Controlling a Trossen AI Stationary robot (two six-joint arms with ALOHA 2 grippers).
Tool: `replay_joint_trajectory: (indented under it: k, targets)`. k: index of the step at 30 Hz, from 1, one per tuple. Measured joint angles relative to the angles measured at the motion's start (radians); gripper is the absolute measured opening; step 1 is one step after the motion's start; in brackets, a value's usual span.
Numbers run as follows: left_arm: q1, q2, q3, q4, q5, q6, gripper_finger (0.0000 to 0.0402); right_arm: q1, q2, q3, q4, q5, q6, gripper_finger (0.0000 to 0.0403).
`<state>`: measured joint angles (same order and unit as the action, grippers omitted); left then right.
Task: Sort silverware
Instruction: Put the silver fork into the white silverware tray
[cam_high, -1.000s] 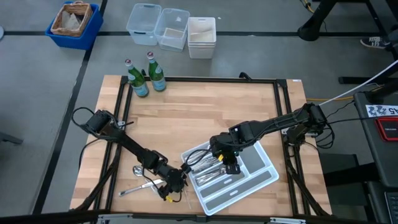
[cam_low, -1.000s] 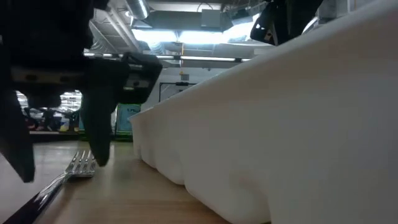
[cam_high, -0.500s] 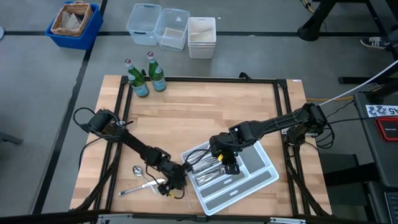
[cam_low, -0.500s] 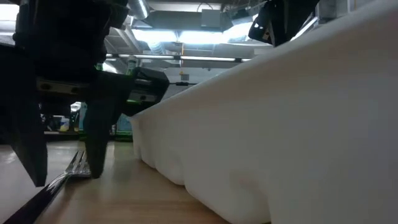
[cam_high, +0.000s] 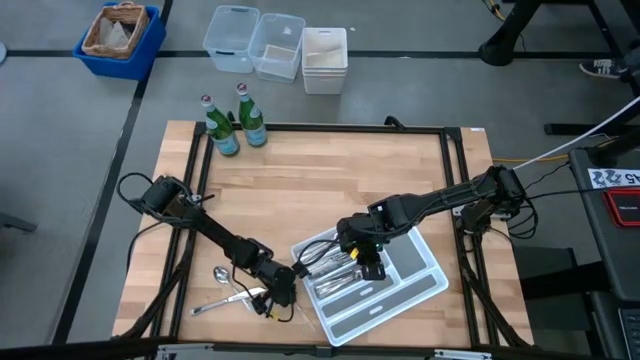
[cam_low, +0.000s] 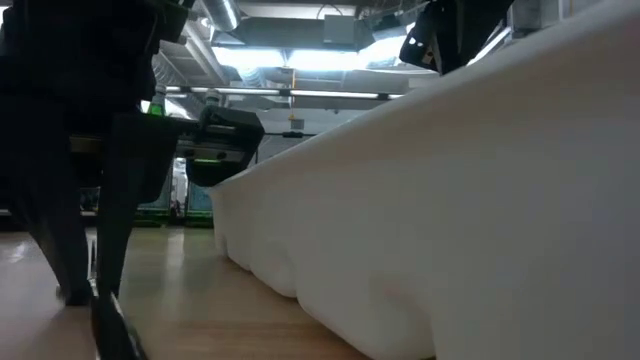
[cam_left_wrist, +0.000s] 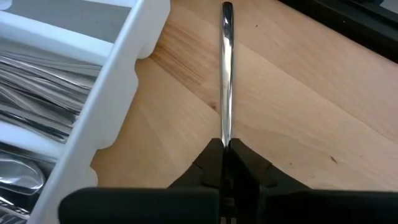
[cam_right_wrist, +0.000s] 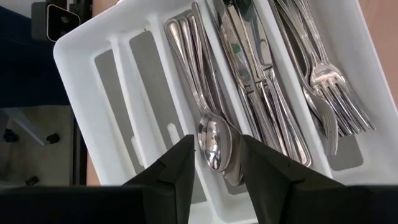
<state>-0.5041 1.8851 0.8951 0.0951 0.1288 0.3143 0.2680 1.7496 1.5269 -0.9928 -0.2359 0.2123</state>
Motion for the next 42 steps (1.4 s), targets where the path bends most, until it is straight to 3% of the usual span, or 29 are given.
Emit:
replay_joint_trajectory:
  k: [22, 33, 42]
  targets:
    - [-0.009, -0.072, 0.013, 0.008, -0.016, -0.214, 0.0002, 0.000, 0.000, 0.000, 0.010, 0.000, 0.001, 0.0131]
    - [-0.009, -0.164, 0.014, 0.010, -0.032, -0.243, 0.0002, 0.000, 0.000, 0.000, 0.115, -0.047, 0.005, 0.0131]
    - [0.024, -0.193, 0.014, 0.019, -0.133, -0.179, 0.0004, 0.000, 0.000, 0.000, 0.213, -0.081, 0.247, 0.0131]
